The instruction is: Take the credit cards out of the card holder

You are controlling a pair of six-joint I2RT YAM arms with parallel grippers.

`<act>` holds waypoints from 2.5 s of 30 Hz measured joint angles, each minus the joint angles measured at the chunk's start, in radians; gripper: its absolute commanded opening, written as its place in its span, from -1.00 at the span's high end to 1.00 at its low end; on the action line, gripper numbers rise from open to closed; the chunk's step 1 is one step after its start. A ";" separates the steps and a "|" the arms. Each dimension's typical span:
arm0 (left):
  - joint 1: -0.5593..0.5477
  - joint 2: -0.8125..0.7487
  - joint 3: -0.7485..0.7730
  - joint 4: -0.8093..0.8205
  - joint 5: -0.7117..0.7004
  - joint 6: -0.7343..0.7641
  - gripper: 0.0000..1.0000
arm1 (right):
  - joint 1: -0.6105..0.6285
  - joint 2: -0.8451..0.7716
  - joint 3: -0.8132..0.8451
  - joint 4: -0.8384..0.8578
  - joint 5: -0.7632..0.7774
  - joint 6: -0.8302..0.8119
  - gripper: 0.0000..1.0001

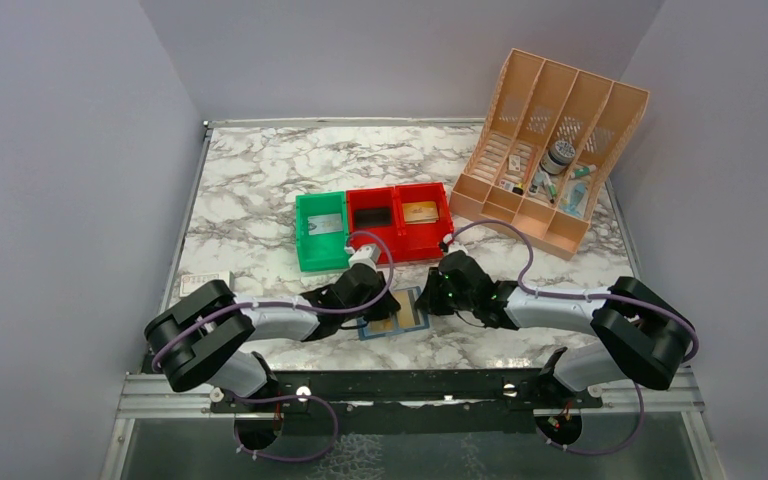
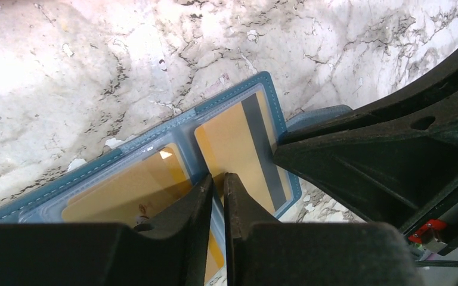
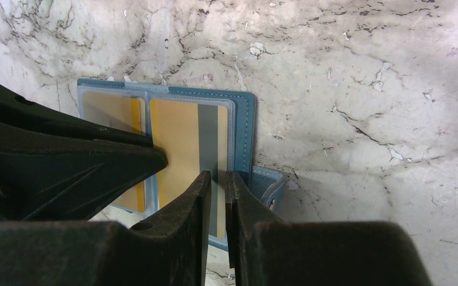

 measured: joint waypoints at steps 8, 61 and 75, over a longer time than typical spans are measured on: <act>0.000 -0.028 -0.025 0.025 0.000 -0.005 1.00 | 0.000 0.000 0.000 0.000 0.000 0.000 0.69; 0.005 -0.062 0.000 -0.061 -0.006 0.051 1.00 | 0.000 0.050 0.105 -0.076 -0.086 -0.090 0.60; 0.006 -0.095 0.000 -0.092 -0.009 0.057 0.93 | 0.000 0.069 0.109 -0.087 0.017 -0.082 0.59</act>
